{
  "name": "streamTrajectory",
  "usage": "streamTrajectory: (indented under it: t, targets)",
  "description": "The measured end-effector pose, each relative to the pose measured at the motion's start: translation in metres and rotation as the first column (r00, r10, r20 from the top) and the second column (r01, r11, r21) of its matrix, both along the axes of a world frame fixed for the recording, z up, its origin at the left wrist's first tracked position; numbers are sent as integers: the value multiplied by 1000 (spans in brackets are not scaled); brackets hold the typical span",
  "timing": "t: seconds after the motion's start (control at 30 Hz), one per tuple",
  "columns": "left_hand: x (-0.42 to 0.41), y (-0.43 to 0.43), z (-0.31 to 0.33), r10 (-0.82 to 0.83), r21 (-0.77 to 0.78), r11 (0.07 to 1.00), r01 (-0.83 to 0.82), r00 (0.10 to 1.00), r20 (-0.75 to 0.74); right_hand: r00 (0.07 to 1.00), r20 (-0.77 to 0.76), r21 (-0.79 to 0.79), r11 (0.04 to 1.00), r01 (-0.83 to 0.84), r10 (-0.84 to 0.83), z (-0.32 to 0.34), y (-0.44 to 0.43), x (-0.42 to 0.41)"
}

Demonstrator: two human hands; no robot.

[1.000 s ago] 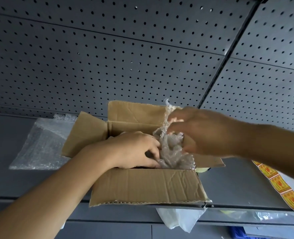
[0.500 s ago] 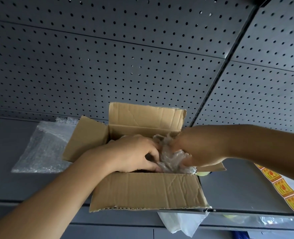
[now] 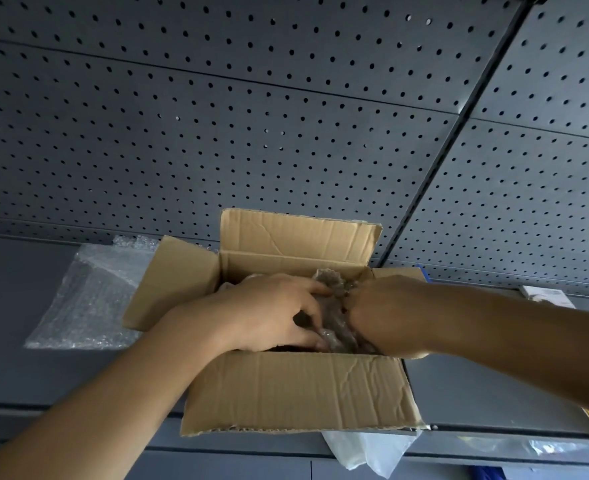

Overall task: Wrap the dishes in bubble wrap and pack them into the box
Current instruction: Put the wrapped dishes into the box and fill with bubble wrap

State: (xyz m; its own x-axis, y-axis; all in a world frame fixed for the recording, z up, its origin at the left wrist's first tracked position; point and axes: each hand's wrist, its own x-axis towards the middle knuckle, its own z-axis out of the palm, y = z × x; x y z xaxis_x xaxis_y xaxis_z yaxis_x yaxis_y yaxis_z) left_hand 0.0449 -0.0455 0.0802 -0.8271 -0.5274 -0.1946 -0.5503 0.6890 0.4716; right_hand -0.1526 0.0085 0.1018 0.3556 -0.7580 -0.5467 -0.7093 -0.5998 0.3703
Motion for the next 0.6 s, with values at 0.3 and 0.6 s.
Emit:
streamTrajectory:
  t: [0.3,0.6]
  targets:
    - [12,4,19,119,116,988,-103,983,-139,945,326,-21,1000,4,3,13,0,-28]
    - [108,20,26,530,63,742,-668,526,-665,235,963,-72,715,695,-132,16,64,-76]
